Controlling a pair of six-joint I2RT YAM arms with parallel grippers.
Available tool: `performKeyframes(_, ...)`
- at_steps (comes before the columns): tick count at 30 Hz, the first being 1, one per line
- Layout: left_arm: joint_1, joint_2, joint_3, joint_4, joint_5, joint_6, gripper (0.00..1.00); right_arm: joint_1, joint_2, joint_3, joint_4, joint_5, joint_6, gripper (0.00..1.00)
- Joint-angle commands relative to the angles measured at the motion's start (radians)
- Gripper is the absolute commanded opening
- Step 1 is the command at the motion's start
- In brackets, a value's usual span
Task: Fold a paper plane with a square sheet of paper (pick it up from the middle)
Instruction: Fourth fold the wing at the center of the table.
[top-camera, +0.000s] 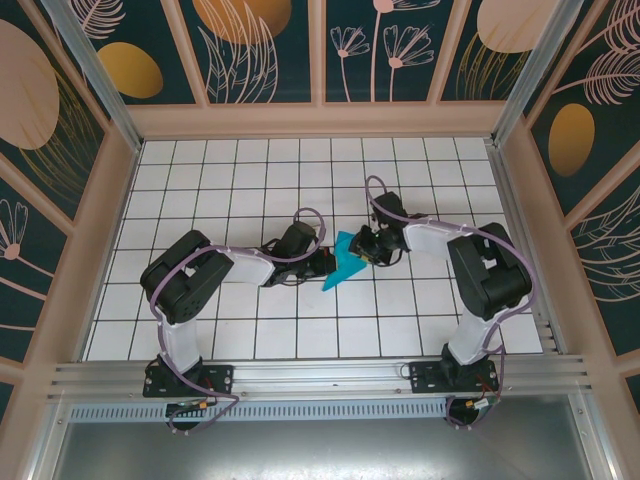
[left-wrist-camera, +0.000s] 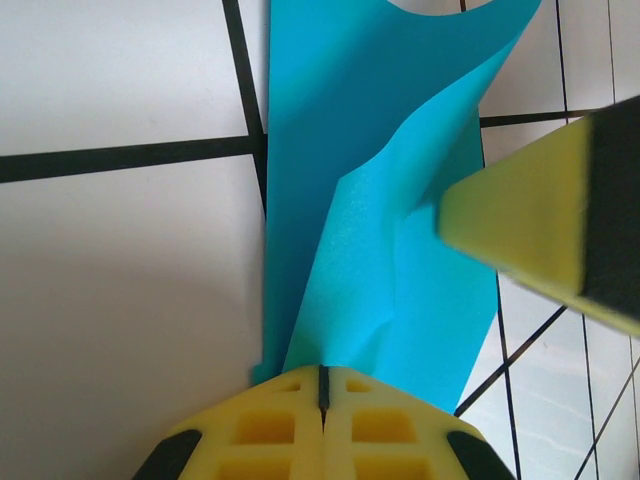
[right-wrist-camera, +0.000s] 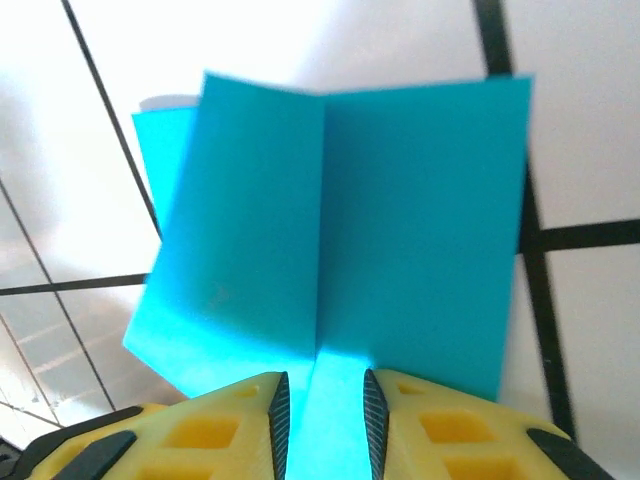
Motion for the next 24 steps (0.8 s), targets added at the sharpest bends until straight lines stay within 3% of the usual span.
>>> performKeyframes(1, -0.003, 0.038, -0.008, -0.088, 0.004, 0.037, 0.0, -0.014, -0.108, 0.016, 0.023, -0.042, -0.075, 0.28)
performKeyframes(5, -0.003, 0.032, -0.017, -0.08, 0.008, 0.056, 0.0, 0.003, -0.128, -0.004, 0.093, -0.103, -0.121, 0.09)
performKeyframes(9, -0.002, 0.026, -0.022, -0.08, 0.009, 0.067, 0.0, 0.035, -0.081, 0.001, 0.11, -0.118, -0.134, 0.0)
performKeyframes(24, -0.002, 0.015, -0.034, -0.078, 0.012, 0.059, 0.0, 0.078, 0.058, -0.001, 0.121, -0.114, -0.144, 0.0)
